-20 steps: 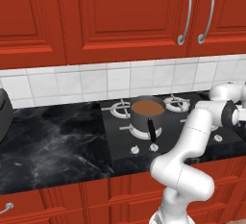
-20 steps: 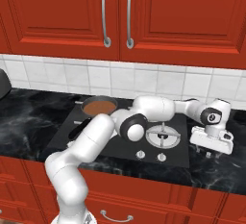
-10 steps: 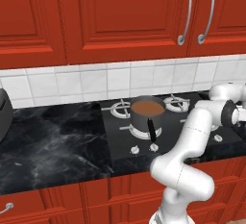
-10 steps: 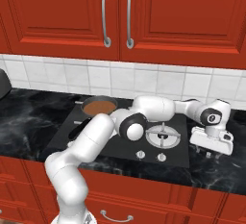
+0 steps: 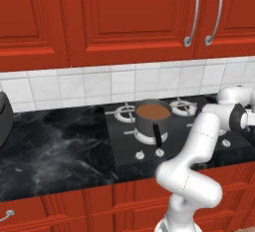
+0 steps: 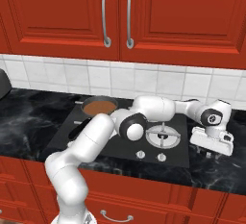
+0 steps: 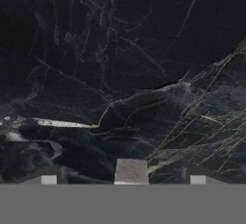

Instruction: Pick up the sugar cube(s) and place them in the saucepan with hot chocolate.

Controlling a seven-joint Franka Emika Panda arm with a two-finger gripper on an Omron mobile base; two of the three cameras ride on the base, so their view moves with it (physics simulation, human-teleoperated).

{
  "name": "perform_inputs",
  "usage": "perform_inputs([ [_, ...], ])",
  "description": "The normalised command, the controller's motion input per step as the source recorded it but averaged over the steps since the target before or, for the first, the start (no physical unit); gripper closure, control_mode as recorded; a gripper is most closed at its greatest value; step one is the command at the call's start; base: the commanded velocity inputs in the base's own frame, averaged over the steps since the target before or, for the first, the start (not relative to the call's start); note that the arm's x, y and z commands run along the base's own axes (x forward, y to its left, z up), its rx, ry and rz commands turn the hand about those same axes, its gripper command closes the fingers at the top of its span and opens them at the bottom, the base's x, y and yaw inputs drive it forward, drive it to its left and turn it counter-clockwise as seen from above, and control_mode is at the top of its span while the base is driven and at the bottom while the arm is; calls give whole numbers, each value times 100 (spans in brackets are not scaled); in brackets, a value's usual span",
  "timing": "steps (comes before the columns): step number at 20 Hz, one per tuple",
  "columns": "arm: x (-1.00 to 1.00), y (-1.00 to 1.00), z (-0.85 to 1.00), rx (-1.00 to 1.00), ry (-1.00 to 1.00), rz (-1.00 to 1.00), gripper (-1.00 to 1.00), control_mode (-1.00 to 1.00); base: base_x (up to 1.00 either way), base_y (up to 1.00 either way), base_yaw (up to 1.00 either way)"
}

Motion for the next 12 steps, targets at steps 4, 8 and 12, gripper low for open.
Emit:
perform_inputs([
  [4,0,1,-2,0,0,0,100,-100,0,0,0],
  [8,0,5,0,0,0,0,100,-100,0,0,0],
  [12,0,6,0,0,0,0,100,-100,0,0,0],
])
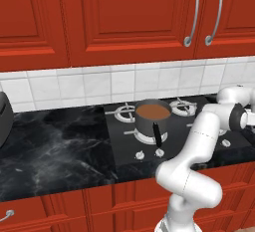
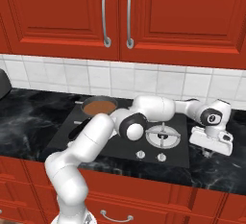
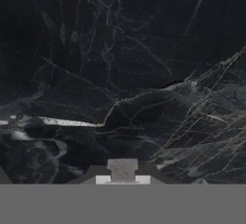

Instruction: Pick up the sugar cube(s) and place them in the saucepan with hot chocolate.

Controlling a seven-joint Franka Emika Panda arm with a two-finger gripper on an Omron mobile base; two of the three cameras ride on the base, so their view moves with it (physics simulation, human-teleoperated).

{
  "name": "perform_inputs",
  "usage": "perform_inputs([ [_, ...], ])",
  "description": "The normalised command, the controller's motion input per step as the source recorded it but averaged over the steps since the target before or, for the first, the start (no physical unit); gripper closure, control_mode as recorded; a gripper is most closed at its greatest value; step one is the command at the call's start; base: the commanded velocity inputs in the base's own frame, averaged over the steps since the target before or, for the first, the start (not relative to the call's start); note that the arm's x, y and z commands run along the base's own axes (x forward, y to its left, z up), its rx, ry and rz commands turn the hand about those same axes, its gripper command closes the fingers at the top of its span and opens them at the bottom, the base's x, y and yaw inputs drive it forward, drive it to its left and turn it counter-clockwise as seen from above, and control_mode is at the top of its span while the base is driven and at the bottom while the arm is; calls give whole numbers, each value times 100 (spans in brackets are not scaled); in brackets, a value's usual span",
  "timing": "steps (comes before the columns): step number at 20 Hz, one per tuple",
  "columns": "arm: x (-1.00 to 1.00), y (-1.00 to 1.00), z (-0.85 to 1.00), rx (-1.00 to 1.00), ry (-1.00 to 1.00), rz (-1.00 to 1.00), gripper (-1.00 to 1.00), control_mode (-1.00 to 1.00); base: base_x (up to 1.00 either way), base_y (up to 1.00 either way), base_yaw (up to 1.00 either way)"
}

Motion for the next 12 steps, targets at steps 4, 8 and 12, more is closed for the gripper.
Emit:
perform_inputs([
  [4,-8,13,1,0,-3,-1,100,-100,0,0,0],
  [8,-43,11,9,-1,-16,-2,100,-100,0,0,0],
  [12,-73,27,26,-6,-27,0,100,-100,0,0,0],
])
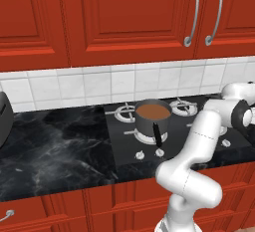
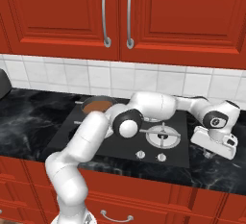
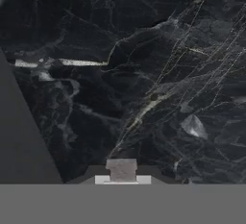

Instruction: Pick up the sugar cube(s) and place them in the saucepan with hot chocolate.

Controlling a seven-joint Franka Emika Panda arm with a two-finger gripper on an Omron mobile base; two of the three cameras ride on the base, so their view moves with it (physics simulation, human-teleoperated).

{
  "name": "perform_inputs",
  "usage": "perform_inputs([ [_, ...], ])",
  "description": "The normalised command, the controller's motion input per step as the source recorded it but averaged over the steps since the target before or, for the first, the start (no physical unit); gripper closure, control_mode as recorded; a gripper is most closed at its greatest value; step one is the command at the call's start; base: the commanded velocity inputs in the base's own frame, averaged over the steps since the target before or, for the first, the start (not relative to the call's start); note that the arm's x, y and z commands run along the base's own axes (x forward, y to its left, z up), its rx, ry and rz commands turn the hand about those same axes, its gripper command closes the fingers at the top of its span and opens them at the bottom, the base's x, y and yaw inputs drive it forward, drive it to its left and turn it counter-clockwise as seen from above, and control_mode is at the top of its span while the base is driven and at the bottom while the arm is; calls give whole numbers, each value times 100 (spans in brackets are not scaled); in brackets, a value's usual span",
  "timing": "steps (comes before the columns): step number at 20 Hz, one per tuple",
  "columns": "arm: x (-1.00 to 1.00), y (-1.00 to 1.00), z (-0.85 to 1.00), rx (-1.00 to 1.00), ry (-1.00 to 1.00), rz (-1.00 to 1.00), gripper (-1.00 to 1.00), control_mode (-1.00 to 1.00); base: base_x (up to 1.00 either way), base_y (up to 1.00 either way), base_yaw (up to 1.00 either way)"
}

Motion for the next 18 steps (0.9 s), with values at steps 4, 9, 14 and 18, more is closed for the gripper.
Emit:
perform_inputs([
  [4,-83,41,46,-12,-34,0,100,-100,0,0,0],
  [9,-53,65,77,-13,-29,1,100,-100,0,0,0],
  [14,-23,61,88,-9,-28,8,100,-100,0,0,0],
  [18,-45,78,81,-7,-25,9,100,-100,0,0,0],
])
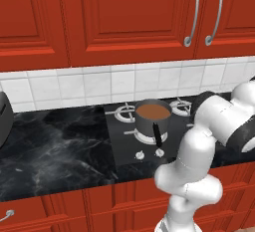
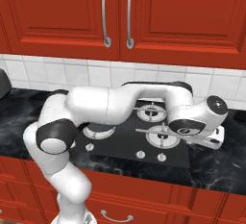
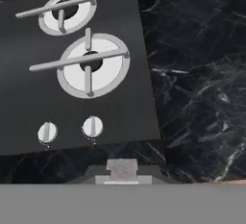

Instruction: Pick up the sugar cube(s) and place them in the saucepan with hot chocolate.

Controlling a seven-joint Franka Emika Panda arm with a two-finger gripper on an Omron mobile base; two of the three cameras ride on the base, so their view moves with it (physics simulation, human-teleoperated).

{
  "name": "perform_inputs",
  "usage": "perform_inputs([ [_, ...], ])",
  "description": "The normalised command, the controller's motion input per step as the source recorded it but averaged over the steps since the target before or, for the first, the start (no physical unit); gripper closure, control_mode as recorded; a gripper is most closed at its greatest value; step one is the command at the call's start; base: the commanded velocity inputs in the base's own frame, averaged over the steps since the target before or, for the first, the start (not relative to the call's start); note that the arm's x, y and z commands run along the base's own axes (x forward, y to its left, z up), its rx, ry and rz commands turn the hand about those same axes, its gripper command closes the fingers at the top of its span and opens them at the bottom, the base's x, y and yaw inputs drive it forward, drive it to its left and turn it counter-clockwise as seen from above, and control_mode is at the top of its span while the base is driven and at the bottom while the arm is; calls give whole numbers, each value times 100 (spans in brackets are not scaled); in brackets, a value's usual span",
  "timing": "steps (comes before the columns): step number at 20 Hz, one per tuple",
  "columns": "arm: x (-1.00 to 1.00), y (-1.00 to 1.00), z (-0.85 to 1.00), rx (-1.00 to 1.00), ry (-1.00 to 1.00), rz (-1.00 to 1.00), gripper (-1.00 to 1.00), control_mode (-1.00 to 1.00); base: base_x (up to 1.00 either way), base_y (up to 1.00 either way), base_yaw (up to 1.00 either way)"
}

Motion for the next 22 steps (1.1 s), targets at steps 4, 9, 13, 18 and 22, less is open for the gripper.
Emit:
perform_inputs([
  [4,-46,96,76,-8,-16,9,100,-100,0,0,0],
  [9,-37,100,69,-11,-12,7,100,-100,0,0,0],
  [13,-16,100,61,-17,-3,5,100,-100,0,0,0],
  [18,-1,100,35,-21,-6,0,100,-100,0,0,0],
  [22,0,96,17,-10,-7,-8,100,-100,0,0,0],
])
